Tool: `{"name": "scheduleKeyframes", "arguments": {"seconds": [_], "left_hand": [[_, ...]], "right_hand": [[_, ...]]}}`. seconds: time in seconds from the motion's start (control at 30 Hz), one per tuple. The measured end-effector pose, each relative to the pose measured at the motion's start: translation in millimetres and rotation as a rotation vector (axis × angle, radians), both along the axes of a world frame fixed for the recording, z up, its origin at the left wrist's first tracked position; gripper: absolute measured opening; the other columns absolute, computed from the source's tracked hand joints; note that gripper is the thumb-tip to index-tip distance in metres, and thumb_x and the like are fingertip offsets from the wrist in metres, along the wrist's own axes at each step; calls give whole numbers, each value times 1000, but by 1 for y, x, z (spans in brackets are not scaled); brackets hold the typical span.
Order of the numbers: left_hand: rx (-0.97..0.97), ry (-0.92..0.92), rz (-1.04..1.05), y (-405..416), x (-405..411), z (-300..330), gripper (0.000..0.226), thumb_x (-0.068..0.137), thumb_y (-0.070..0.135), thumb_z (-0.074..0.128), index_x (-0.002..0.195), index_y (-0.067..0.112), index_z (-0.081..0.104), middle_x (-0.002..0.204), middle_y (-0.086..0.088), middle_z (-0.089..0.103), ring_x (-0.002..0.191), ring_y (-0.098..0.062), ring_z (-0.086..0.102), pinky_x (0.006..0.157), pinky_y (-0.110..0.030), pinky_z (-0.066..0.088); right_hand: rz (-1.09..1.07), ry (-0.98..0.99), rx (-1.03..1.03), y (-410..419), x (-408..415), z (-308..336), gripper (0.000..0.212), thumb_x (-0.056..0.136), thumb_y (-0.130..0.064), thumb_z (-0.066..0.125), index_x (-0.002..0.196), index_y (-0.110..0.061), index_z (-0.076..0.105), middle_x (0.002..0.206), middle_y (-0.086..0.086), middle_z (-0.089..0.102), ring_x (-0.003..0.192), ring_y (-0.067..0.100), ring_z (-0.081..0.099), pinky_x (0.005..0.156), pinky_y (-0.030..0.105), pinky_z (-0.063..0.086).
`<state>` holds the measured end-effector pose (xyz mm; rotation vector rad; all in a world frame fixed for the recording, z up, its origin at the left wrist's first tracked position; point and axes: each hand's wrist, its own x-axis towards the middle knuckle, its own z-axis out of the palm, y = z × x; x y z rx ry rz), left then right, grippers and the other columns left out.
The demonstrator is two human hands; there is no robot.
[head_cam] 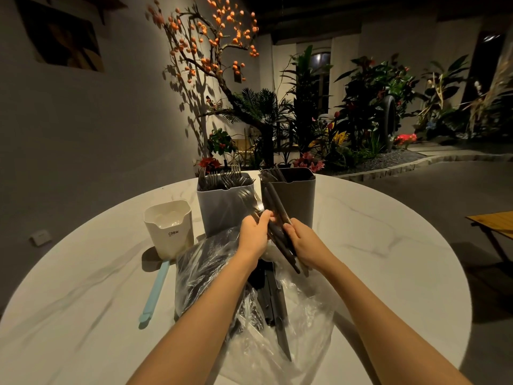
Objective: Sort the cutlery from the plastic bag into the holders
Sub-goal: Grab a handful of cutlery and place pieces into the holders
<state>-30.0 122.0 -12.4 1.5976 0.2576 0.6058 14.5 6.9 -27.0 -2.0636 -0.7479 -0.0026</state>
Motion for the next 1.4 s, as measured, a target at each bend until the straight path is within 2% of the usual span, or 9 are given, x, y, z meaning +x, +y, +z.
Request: {"name": "scheduleKeyframes", "arguments": {"seconds": [0.07, 0.17, 0.33, 0.5, 0.67, 0.8, 0.93, 1.07, 1.4], "left_hand": [[-29, -2, 13, -1, 0, 2, 27, 102, 19, 44, 89, 9, 65, 77, -2, 72, 70, -7, 69, 64, -12, 50], [-288, -30, -45, -3, 0, 8, 21, 101, 13, 41, 85, 7, 53, 59, -1, 58, 51, -13, 58, 60, -27, 52], [-584, -67, -245, 0, -3, 13, 30, 104, 23, 40, 78, 8, 47, 49, 2, 31, 35, -7, 28, 36, -19, 28], [-405, -87, -307, 2, -12, 14, 26, 88, 30, 63, 87, 4, 61, 48, 3, 35, 37, -5, 30, 37, -15, 27], [-361, -121, -222, 3, -15, 17, 17, 96, 20, 57, 95, 7, 68, 44, 7, 39, 37, -3, 30, 41, -16, 26], [-384, -188, -126, 4, -13, 20, 21, 99, 22, 52, 89, 8, 65, 46, 7, 36, 39, -3, 28, 40, -16, 23], [-445, -251, -9, 2, -13, 23, 31, 100, 22, 51, 72, 8, 56, 44, 6, 36, 36, -4, 28, 39, -16, 23], [-571, -317, 151, 1, -15, 31, 15, 99, 22, 51, 89, 10, 50, 43, 7, 42, 35, -3, 29, 37, -16, 24], [-618, -351, 265, -4, -14, 33, 16, 100, 25, 50, 101, 9, 47, 45, 8, 54, 38, 0, 42, 37, -13, 29]], "right_hand": [[-72, 9, 35, -1, 4, 0, 22, 105, -27, 31, 95, -14, 46, 77, 1, 52, 67, 13, 51, 61, 22, 46], [-58, 41, 227, -6, 5, 5, 24, 104, -23, 34, 84, -15, 44, 68, 4, 49, 56, 13, 46, 52, 25, 42], [181, 144, 251, -12, -4, 13, 29, 105, -22, 34, 80, -14, 47, 61, 1, 43, 43, 1, 38, 44, 14, 32], [303, 252, 218, -15, -6, 14, 29, 104, -27, 34, 89, -10, 53, 62, 2, 48, 47, 8, 40, 48, 18, 38], [287, 331, 183, -19, -6, 16, 33, 104, -31, 32, 99, -12, 58, 70, 5, 59, 56, 11, 54, 56, 19, 50], [128, 405, 235, -18, -5, 14, 42, 105, -36, 30, 108, -6, 60, 76, 10, 62, 58, 14, 55, 53, 20, 48], [4, 651, 485, -19, -2, 12, 44, 106, -34, 30, 106, -4, 62, 80, 14, 64, 50, 12, 49, 45, 18, 40], [-86, 864, 765, -13, -7, 14, 39, 106, -28, 32, 101, -2, 60, 71, 10, 58, 50, 9, 44, 40, 14, 40], [42, 978, 1054, 0, -14, 9, 39, 105, -30, 32, 120, -5, 57, 52, -3, 34, 36, 5, 26, 34, 14, 22]]}}
